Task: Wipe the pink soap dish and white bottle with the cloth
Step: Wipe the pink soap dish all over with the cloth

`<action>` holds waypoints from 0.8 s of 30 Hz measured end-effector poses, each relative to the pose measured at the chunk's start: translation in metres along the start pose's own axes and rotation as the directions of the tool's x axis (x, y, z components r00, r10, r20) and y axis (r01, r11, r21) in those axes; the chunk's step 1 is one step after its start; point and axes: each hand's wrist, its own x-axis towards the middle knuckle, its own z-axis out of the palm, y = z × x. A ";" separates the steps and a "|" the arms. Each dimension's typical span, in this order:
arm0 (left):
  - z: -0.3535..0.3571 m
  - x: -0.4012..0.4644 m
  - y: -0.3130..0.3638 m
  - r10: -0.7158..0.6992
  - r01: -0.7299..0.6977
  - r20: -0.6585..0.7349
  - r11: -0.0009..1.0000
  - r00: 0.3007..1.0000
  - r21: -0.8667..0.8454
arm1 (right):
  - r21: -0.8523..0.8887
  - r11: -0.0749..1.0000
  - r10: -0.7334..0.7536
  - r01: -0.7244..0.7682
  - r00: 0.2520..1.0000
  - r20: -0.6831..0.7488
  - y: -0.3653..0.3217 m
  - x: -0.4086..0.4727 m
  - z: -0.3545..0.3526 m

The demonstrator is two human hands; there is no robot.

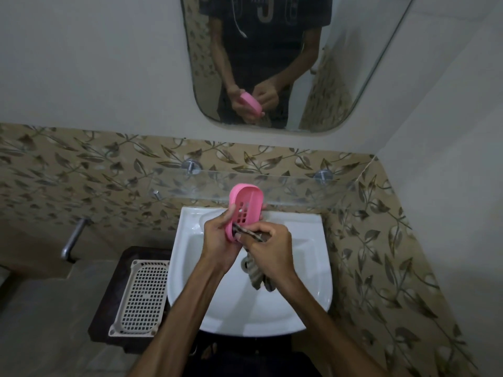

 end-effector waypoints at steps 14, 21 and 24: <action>-0.007 -0.004 -0.007 -0.008 0.008 0.026 1.000 1.000 -0.003 | -0.039 0.999 0.005 -0.005 1.000 0.001 -0.007 -0.011 0.008; -0.002 -0.003 -0.011 0.018 -0.018 -0.032 1.000 0.999 -0.009 | -0.121 0.969 -0.227 0.215 0.969 -0.095 -0.021 0.008 0.004; -0.004 -0.010 -0.015 0.000 0.000 -0.005 0.999 1.000 -0.037 | -0.416 0.844 -0.410 0.337 0.907 -0.097 -0.029 0.031 -0.003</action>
